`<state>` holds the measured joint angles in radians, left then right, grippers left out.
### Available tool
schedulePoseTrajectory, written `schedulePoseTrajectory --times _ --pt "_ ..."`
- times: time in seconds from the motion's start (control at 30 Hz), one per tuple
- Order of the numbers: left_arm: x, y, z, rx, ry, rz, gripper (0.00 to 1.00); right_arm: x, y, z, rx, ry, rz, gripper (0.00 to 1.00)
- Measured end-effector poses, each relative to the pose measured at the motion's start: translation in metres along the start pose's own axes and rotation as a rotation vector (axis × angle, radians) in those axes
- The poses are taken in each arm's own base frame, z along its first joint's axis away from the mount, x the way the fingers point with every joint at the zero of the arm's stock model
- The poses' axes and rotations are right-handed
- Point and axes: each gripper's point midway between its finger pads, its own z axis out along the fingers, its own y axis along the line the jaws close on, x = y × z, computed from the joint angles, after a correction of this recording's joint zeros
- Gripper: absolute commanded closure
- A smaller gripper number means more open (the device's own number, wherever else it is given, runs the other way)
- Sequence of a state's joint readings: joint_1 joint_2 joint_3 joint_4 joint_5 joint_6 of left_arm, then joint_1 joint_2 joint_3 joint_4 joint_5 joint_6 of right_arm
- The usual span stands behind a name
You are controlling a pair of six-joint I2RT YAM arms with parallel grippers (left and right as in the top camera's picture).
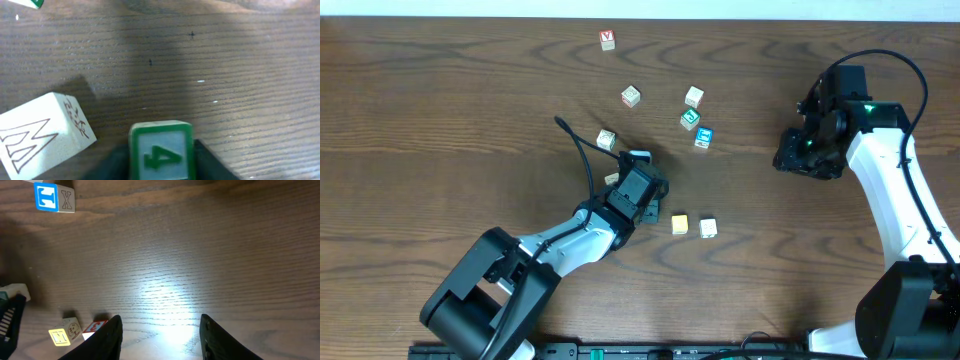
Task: Lift 3 blocks
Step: 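Carry the green block to the left of the yellow block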
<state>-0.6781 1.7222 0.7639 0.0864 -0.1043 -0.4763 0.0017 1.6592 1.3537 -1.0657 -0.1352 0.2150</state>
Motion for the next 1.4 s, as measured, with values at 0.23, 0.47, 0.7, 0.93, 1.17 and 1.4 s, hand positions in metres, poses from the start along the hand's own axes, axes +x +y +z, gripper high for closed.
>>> schedulePoseTrajectory --times 0.23,0.47,0.7,0.93,1.17,1.4 --pt "-0.001 0.000 -0.005 -0.001 0.002 0.003 0.70 0.000 0.000 0.000 0.000 0.000 0.000 0.52" --pt "0.009 0.000 -0.007 0.003 0.045 0.013 0.73 -0.003 0.000 0.002 -0.003 -0.013 -0.002 0.51" --pt "0.036 -0.025 -0.019 0.022 0.106 0.075 0.75 -0.001 0.000 0.004 -0.002 -0.008 -0.001 0.51" --pt "0.050 -0.032 -0.026 -0.003 0.136 0.003 0.75 -0.001 0.000 0.004 -0.002 -0.008 -0.001 0.51" --pt "0.051 -0.031 -0.027 -0.014 0.143 -0.054 0.74 -0.001 0.000 0.004 -0.002 -0.008 -0.001 0.50" --pt "0.054 -0.029 -0.029 -0.022 0.159 -0.068 0.74 -0.001 0.000 0.004 -0.002 -0.008 -0.001 0.50"
